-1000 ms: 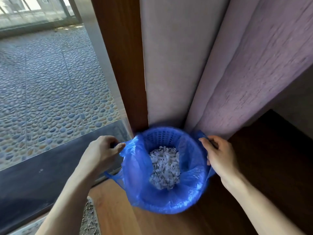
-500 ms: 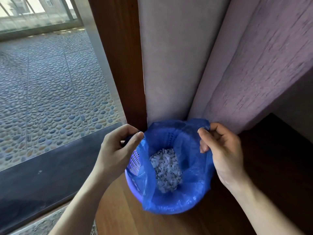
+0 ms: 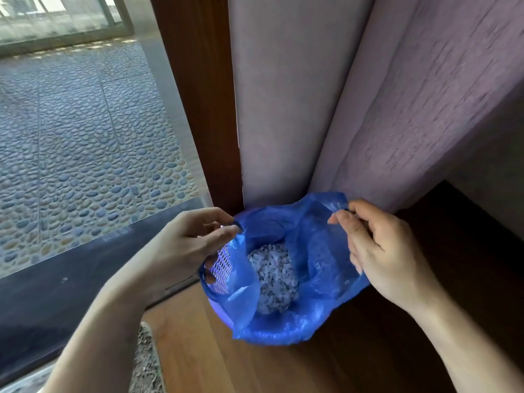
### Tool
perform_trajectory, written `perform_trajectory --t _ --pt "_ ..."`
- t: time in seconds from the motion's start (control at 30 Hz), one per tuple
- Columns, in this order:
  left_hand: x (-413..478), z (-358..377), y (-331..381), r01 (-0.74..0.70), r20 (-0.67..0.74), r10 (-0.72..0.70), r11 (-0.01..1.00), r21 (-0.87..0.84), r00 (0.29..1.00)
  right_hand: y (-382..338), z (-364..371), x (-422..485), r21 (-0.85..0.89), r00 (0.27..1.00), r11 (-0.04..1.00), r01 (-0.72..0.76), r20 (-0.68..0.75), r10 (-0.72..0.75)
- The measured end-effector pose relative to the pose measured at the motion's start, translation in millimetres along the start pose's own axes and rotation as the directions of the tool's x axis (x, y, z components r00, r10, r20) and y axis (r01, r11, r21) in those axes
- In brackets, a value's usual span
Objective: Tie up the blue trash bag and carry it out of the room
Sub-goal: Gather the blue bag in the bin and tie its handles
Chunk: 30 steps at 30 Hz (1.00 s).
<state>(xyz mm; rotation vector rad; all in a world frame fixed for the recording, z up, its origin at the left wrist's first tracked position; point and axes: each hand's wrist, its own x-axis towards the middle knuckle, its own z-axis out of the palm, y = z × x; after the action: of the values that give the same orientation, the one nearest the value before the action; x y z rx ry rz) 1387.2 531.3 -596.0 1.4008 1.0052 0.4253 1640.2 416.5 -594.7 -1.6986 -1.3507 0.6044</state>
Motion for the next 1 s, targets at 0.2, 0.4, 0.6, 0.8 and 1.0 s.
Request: perform_trajectory --t 0.2,0.4,0.6,0.8,1.0 --pt "7 12 13 -0.072 -0.186 0.07 0.997 -0.007 0.98 -16 14 20 0.409 0.987 0.911 -0.044 -0.125 0.104" --pt "7 17 16 -0.18 -0.192 0.157 0.977 -0.111 0.969 -20 17 31 0.495 0.975 0.869 -0.019 -0.185 0.127" --pt "12 17 14 -0.363 -0.278 0.372 0.928 0.086 0.886 -16 15 27 0.172 0.986 0.975 0.143 -0.107 -0.126" --pt "8 22 18 -0.518 -0.265 0.518 0.852 0.075 0.813 -12 41 30 0.297 0.914 0.955 0.023 0.38 -0.14" --pt "8 26 10 -0.525 -0.174 0.518 0.851 0.011 0.837 -8 93 31 0.169 0.94 0.986 -0.006 0.338 -0.052"
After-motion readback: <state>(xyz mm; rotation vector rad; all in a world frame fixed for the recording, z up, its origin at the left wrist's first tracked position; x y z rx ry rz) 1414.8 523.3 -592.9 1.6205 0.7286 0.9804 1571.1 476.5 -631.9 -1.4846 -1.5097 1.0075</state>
